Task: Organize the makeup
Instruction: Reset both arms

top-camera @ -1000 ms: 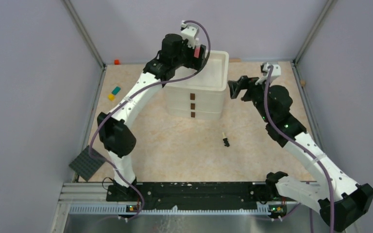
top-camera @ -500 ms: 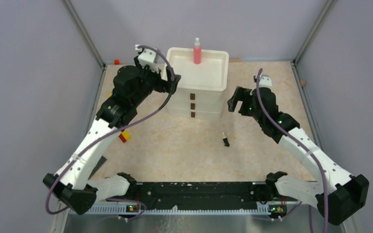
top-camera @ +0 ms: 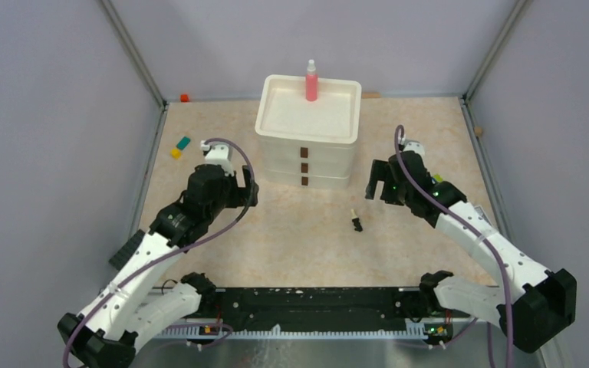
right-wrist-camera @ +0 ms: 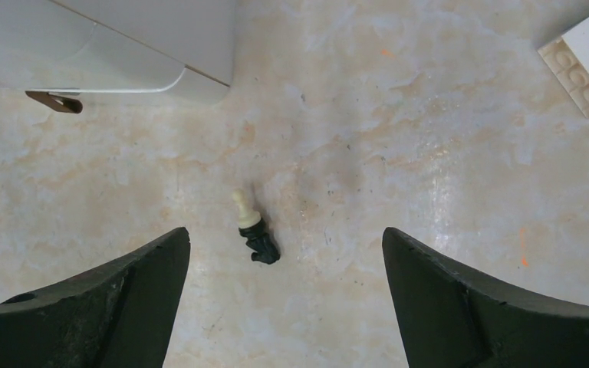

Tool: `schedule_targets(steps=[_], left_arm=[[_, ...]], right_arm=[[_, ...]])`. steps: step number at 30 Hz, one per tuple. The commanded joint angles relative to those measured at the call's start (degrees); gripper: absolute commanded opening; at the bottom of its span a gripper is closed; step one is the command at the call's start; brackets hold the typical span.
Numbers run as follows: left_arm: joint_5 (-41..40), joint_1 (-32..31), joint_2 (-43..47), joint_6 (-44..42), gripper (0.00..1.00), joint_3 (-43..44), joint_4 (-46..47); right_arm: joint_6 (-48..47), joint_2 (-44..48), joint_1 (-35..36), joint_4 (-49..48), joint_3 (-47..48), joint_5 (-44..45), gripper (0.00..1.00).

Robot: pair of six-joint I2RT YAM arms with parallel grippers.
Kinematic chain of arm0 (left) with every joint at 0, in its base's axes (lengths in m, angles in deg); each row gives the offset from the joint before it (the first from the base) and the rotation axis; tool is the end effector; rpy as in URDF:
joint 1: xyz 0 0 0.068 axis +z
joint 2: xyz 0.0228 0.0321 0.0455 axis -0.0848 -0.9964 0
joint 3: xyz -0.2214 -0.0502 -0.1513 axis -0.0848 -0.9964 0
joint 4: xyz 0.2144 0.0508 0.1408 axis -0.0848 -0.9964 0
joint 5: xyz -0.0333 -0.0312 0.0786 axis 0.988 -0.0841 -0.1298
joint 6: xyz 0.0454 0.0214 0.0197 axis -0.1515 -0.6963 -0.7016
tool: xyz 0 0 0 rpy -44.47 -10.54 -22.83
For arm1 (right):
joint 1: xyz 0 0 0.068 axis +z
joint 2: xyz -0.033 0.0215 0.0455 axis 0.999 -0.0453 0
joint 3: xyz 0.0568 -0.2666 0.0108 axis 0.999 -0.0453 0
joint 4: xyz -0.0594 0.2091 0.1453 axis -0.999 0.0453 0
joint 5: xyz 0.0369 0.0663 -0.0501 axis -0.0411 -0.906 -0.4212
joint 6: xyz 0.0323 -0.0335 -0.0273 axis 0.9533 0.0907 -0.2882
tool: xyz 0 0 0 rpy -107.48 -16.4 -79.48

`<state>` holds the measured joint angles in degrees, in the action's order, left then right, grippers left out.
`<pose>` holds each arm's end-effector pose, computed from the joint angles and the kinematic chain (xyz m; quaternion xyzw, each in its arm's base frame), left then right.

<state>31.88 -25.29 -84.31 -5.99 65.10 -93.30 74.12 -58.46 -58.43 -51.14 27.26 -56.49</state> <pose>0.1650 -0.0865 0.3236 0.0240 0.8618 -0.1186 0.4926 0.1963 0.0982 0.2845 0.0650 0.9155 0.0842 0.3879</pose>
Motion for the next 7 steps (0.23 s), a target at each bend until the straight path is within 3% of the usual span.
schedule_targets(steps=[1, 7], left_arm=[[-3.5, -0.1, 4.6, 4.6, 0.99, -0.5, 0.7], [-5.3, -0.1, 4.8, 5.1, 0.99, 0.4, -2.3]], right_arm=[[2.4, 2.6, -0.3, 1.9, 0.8, 3.4, 0.94], [1.1, 2.7, -0.3, 2.4, 1.8, 4.0, 0.94]])
